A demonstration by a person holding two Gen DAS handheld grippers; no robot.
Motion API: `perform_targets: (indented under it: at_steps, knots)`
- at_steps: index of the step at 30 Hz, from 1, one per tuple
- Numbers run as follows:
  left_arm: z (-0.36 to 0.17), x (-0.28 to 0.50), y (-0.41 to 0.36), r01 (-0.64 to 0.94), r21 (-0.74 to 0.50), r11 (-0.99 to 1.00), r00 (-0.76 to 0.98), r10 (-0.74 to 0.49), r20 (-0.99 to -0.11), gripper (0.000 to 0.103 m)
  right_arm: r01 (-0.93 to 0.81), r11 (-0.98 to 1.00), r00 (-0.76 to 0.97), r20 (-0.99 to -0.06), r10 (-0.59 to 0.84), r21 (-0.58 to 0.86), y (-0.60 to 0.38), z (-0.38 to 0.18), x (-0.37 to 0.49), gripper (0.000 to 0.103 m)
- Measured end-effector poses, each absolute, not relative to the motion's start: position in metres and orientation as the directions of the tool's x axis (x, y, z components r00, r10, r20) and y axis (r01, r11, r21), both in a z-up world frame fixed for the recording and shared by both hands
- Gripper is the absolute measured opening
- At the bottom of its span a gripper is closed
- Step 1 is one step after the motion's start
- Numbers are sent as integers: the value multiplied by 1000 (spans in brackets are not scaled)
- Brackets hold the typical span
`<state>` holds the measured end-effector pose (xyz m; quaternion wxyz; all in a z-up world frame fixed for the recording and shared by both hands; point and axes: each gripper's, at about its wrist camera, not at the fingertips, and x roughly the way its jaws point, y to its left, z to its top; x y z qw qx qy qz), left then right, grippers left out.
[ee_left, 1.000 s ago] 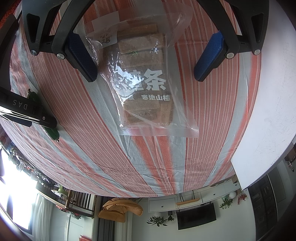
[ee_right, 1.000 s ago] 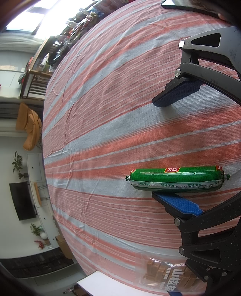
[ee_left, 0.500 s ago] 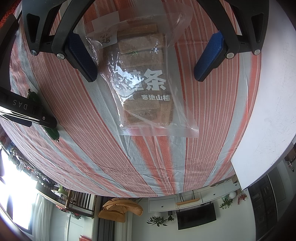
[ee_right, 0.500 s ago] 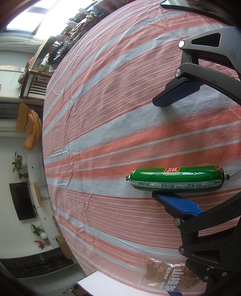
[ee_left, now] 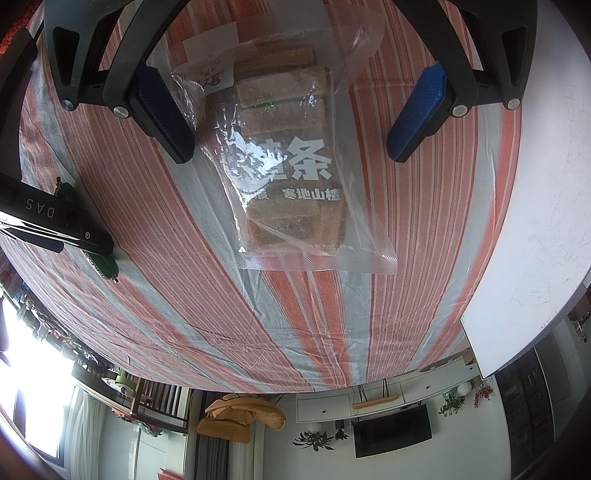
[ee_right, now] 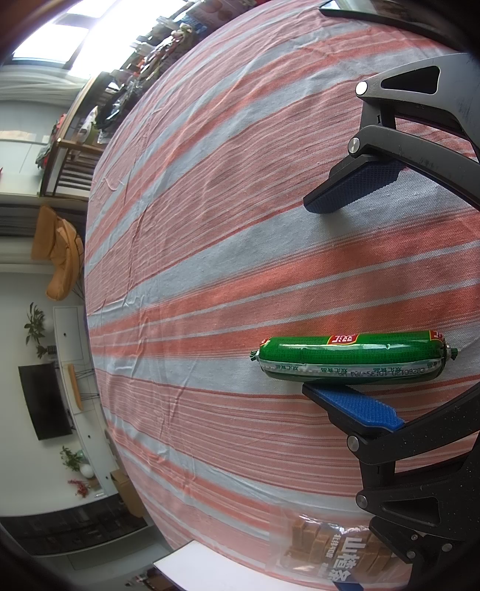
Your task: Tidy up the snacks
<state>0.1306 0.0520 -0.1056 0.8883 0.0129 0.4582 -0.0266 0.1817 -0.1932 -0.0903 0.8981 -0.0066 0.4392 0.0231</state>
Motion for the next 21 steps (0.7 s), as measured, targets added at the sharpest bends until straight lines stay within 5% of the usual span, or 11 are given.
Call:
perform_targets:
  at_steps: [10,21]
  knots:
    - [-101,146,55,102,-28,994,478,-74,-875,103,-47,999,613,-789,36,8,-193,-90,182,92]
    - [-87,140,98,4,-241,970,410,-221,-885,102,-77,997,585,-809,59,17,-200,-88,189,94]
